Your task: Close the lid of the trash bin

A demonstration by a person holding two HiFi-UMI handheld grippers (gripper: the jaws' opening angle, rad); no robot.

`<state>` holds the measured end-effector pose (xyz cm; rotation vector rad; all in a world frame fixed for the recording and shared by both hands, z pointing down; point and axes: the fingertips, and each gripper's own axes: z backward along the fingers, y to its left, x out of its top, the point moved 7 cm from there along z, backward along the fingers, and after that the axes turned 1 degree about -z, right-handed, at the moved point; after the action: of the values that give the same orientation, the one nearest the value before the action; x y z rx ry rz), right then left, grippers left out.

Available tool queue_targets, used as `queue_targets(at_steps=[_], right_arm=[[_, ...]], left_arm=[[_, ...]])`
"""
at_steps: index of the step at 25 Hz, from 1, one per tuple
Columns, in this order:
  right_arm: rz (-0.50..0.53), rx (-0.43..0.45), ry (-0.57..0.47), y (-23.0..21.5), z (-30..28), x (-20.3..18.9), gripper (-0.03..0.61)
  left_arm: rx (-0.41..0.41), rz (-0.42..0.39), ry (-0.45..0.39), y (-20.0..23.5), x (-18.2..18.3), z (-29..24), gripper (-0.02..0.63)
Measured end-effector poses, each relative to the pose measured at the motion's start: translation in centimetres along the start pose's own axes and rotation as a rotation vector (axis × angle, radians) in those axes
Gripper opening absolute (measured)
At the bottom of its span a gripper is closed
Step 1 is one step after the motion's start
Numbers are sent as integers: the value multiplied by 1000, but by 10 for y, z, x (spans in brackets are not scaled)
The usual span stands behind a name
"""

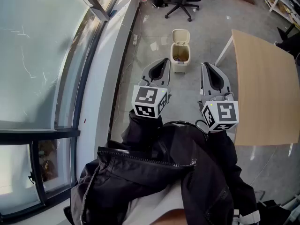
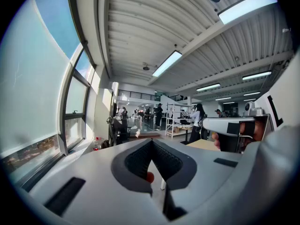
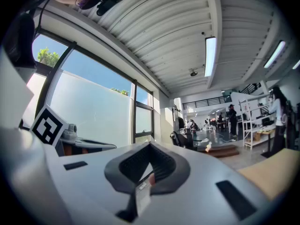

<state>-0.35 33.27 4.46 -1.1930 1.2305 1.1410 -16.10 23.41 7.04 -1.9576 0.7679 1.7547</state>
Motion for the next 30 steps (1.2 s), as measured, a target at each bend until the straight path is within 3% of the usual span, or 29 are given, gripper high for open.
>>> queue_targets(at_steps=[30], right_arm=[[-75, 52, 69, -36, 22, -47, 3]], left_arm=[[29, 6, 78, -41, -43, -14, -5]])
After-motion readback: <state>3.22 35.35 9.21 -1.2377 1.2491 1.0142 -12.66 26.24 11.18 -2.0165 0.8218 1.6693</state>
